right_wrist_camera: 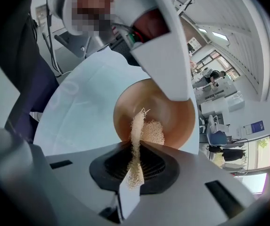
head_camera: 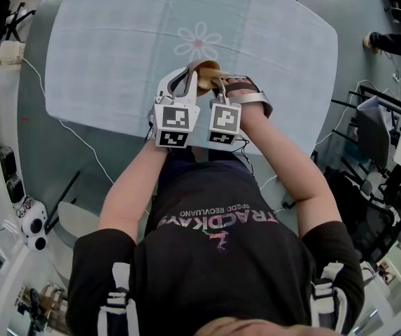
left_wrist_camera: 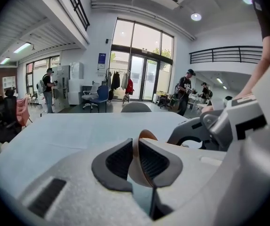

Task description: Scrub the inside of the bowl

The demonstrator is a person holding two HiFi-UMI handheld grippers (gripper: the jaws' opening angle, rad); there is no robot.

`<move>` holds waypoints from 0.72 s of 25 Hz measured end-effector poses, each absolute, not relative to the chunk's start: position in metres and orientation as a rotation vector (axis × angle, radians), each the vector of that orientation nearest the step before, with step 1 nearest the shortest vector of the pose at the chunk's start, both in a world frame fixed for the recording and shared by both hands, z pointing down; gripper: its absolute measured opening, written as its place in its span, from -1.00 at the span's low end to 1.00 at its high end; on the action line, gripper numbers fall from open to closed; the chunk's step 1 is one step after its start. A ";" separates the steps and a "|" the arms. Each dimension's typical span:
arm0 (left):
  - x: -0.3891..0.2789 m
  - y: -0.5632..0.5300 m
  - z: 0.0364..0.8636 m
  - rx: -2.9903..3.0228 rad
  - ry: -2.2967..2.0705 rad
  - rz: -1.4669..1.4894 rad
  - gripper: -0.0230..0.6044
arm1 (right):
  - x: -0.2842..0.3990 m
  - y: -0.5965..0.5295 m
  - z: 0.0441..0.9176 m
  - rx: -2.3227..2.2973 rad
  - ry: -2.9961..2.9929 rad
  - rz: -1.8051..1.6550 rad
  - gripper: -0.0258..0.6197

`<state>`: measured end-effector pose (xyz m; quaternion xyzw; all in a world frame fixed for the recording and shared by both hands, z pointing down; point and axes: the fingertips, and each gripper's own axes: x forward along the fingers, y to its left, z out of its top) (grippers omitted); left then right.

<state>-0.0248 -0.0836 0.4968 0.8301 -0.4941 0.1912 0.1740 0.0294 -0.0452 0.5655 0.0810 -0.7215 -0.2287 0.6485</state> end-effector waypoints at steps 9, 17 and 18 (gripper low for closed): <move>-0.029 -0.086 0.499 2.287 -1.433 0.491 -0.78 | 0.001 -0.021 0.565 0.227 -1.785 -0.328 -0.82; -0.027 -0.078 0.505 2.246 -1.419 0.460 -0.77 | -0.011 -0.018 0.555 0.295 -1.900 -0.235 -0.82; -0.028 -0.078 0.506 2.244 -1.418 0.459 -0.78 | -0.010 -0.018 0.555 0.290 -1.900 -0.237 -0.82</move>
